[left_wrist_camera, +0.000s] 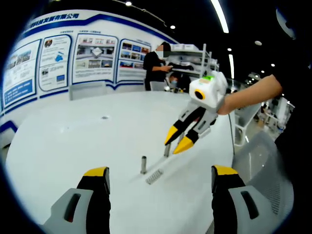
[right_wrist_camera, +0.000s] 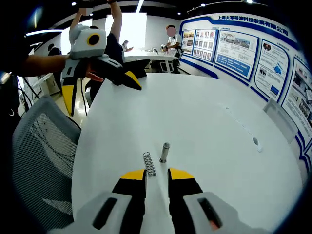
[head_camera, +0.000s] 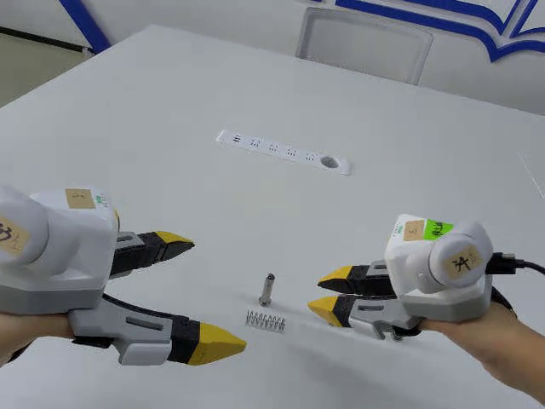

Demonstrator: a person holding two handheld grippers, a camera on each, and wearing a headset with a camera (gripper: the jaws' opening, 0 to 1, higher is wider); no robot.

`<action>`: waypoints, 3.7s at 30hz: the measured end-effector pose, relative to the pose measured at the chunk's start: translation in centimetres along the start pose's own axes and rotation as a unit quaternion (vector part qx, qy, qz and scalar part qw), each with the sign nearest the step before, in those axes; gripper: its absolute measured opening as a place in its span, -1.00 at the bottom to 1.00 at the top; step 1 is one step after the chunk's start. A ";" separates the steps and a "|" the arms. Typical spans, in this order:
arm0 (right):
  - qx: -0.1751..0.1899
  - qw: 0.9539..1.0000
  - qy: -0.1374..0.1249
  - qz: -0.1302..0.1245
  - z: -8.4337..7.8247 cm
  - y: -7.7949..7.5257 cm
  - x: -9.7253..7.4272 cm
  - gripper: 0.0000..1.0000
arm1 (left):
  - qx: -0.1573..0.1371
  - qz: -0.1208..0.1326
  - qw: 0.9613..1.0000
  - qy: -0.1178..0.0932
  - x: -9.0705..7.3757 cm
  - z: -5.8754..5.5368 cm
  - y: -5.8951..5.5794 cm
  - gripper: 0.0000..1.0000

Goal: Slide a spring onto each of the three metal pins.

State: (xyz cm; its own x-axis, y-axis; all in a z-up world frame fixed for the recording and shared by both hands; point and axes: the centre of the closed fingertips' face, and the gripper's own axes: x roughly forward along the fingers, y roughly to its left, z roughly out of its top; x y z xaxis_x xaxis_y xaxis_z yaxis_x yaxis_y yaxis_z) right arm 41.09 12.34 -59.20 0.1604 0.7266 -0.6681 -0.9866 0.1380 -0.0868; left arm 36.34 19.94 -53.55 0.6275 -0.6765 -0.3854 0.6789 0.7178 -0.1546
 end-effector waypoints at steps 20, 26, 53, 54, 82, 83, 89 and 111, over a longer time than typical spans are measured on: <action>-0.006 0.996 0.089 0.024 -2.6 0.7 5.9 -0.66 | -0.028 0.016 0.999 -0.002 -1.3 -1.2 1.0 0.72; -0.031 0.992 0.119 0.031 -3.7 0.6 6.3 -0.67 | -0.026 0.016 1.000 0.006 -0.8 -1.4 1.4 0.70; -0.023 0.995 0.087 0.047 -0.8 1.2 3.3 -0.79 | -0.010 0.000 1.000 0.023 0.4 -1.9 0.4 0.59; -0.024 0.995 0.085 0.047 -0.5 1.2 2.9 -0.79 | -0.006 -0.004 1.000 0.027 0.5 -1.9 0.2 0.55; -0.155 0.981 0.062 0.097 3.3 6.5 -3.4 -0.79 | 0.098 -0.111 0.987 0.057 4.0 -0.7 -6.1 -0.70; -0.158 0.980 0.064 0.099 3.2 6.6 -3.5 -0.79 | 0.104 -0.113 0.986 0.060 4.0 -0.7 -6.3 -0.71; -0.161 0.980 0.063 0.103 3.2 6.7 -3.9 -0.79 | 0.113 -0.119 0.984 0.065 3.9 -0.7 -6.5 -0.75; -0.085 0.988 0.012 0.130 3.8 6.5 -4.8 -0.78 | 0.142 -0.139 0.979 0.052 3.5 0.0 -7.0 -0.80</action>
State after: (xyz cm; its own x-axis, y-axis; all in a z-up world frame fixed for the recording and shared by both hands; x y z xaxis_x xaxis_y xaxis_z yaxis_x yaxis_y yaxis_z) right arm 34.04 12.28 -53.74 -0.0972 0.7066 -0.7009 -0.9855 -0.1668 -0.0316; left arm 33.77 12.57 -53.79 0.3715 -0.8085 -0.4564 0.9057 0.4237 -0.0135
